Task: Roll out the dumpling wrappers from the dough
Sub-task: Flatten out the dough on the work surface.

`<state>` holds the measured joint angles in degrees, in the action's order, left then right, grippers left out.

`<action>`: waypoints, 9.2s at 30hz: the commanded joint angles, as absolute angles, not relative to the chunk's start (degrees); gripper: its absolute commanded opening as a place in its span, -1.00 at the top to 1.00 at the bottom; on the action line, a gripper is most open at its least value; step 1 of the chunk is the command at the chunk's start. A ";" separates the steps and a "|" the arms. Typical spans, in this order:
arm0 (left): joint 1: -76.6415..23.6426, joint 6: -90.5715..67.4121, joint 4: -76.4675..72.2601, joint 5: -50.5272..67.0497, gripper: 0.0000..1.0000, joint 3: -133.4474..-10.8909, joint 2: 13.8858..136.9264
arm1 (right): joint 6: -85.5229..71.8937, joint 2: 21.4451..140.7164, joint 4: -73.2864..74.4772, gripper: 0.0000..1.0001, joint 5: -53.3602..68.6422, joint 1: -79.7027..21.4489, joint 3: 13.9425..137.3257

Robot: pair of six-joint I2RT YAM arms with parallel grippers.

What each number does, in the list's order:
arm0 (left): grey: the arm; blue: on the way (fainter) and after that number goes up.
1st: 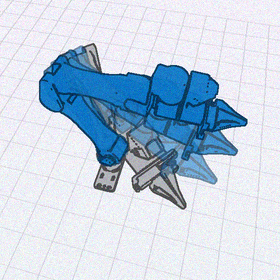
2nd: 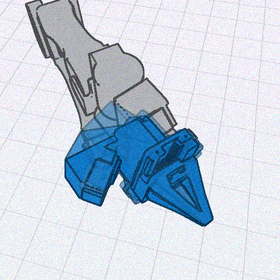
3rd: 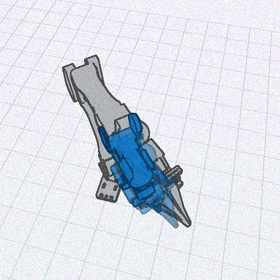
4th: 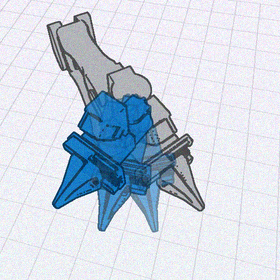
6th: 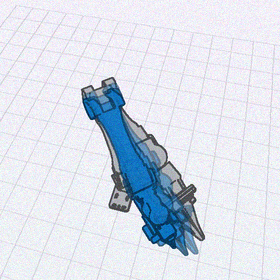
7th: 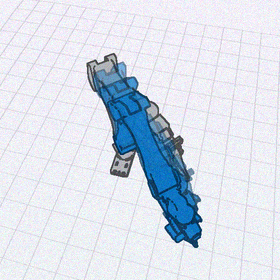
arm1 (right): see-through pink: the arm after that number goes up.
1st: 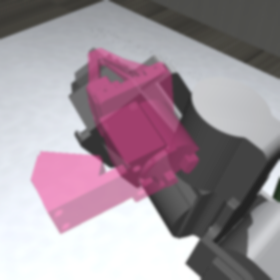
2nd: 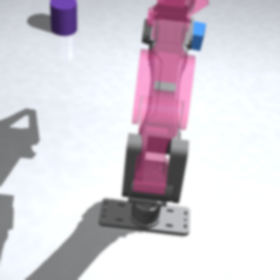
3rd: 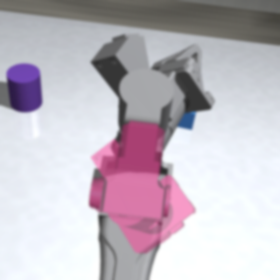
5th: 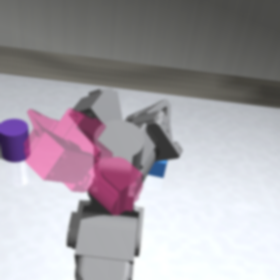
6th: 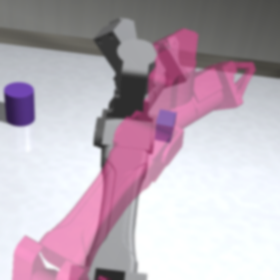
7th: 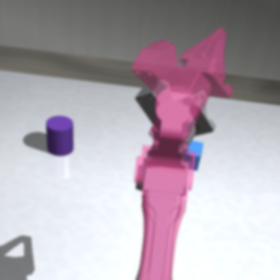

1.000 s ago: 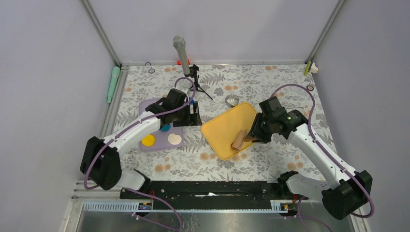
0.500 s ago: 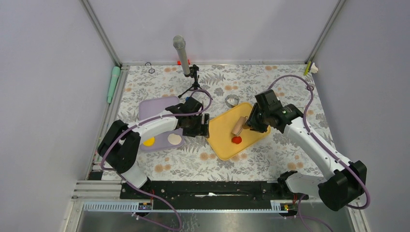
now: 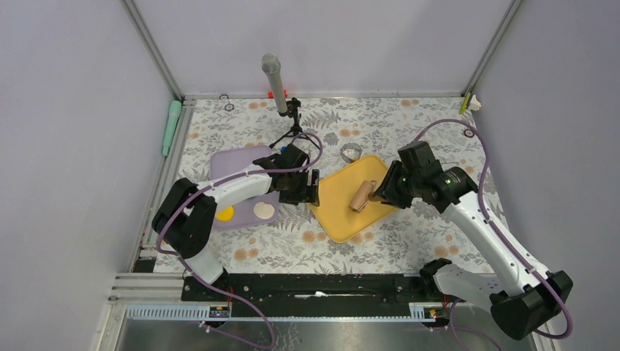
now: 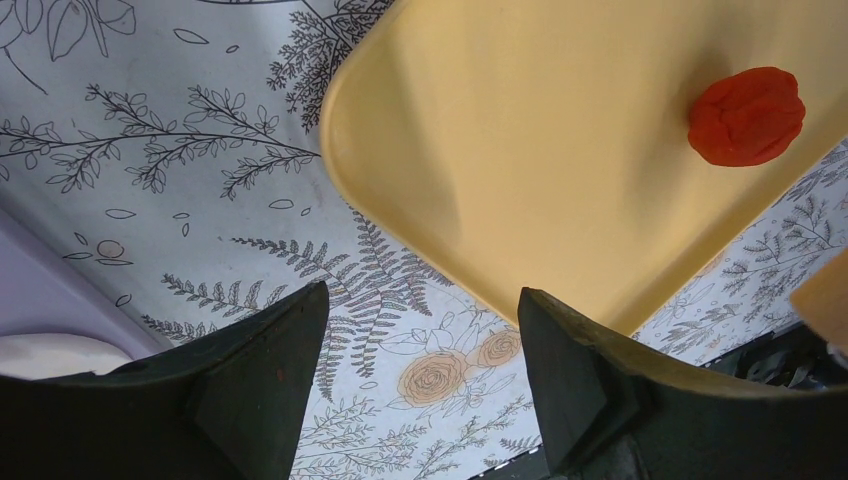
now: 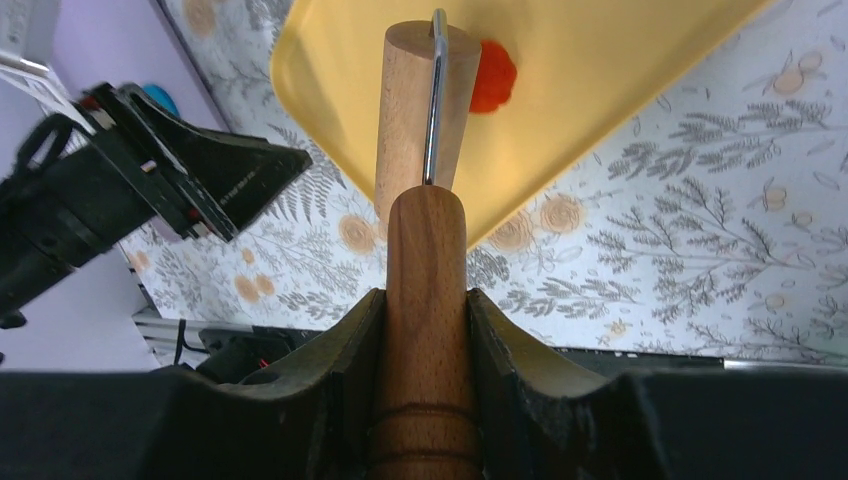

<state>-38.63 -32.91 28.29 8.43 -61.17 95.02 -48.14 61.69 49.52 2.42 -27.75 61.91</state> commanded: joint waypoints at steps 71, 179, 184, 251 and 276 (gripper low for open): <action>-36.80 -28.49 24.72 3.81 0.46 -64.26 103.57 | -42.62 82.51 45.66 1.00 -2.89 -27.87 64.25; -37.41 -29.71 29.21 14.34 -0.22 -61.77 98.41 | -46.17 68.90 40.75 1.00 4.63 -26.37 45.59; -37.96 -30.48 28.50 13.96 -0.15 -62.26 101.18 | -45.88 66.97 43.26 1.00 4.13 -26.41 45.09; -33.84 -27.16 29.88 16.52 1.00 -71.45 108.91 | -38.37 76.12 42.24 1.00 13.74 -24.01 59.56; -33.84 -28.29 29.71 13.54 1.00 -69.72 107.86 | -40.69 70.26 48.09 1.00 4.52 -23.99 47.95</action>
<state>-34.15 -27.64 31.73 16.56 -69.73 107.87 -42.46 71.72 34.63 15.07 -24.01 50.76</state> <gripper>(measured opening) 0.014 0.390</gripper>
